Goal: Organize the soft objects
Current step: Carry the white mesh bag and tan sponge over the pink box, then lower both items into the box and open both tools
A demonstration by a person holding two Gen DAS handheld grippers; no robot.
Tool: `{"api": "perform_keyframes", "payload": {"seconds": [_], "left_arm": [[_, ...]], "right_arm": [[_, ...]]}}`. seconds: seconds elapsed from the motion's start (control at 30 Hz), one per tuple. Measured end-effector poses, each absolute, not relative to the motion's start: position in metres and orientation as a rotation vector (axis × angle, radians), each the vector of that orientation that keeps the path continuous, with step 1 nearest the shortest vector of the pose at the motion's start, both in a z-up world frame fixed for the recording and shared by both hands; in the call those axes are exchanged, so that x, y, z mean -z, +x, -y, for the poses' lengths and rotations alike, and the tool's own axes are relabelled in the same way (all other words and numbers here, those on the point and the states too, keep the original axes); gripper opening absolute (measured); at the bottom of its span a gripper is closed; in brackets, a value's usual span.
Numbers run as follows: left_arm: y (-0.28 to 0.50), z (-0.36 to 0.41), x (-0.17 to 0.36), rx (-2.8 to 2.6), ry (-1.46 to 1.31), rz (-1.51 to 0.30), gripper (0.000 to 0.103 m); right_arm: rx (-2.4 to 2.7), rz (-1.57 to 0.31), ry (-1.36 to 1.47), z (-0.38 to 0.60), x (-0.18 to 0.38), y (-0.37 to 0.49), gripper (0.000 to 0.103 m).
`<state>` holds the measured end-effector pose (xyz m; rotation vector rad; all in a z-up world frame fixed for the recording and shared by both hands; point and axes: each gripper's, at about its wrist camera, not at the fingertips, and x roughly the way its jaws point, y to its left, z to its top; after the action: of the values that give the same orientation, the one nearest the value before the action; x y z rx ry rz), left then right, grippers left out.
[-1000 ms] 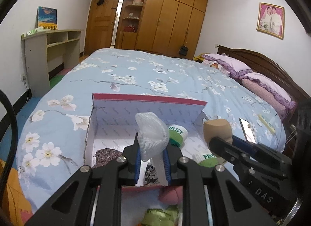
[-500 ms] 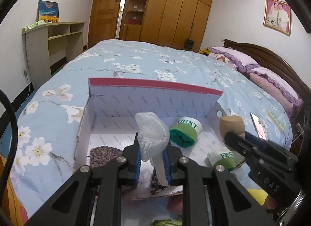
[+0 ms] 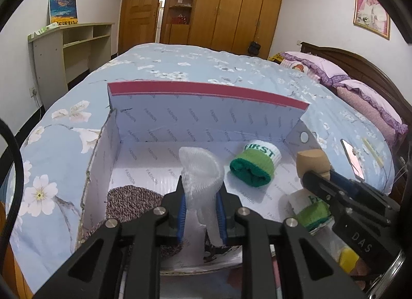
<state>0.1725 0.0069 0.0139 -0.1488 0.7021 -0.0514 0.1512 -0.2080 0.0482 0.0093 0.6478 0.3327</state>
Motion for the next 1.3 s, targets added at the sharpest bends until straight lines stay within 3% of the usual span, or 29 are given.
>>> {"api": "perform_keyframes", "payload": {"seconds": [0.53,0.87,1.0,1.3], "left_arm": [[0.171,-0.007,-0.013,0.032,-0.140,-0.705,0.020],[0.168,-0.007,-0.018,0.040,-0.125,-0.693,0.045],[0.165,-0.008,-0.021,0.040,-0.123,-0.690,0.046],[0.150,-0.008,-0.031,0.044,-0.124,-0.684,0.046]], "right_arm": [[-0.333,-0.666,0.019,0.209,-0.043,0.154,0.033],[-0.336,-0.663,0.037,0.210,-0.043,0.153,0.040],[-0.334,-0.625,0.028,0.209,-0.048,0.148,0.050],[-0.334,-0.584,0.030,0.209,-0.062,0.132,0.051]]}}
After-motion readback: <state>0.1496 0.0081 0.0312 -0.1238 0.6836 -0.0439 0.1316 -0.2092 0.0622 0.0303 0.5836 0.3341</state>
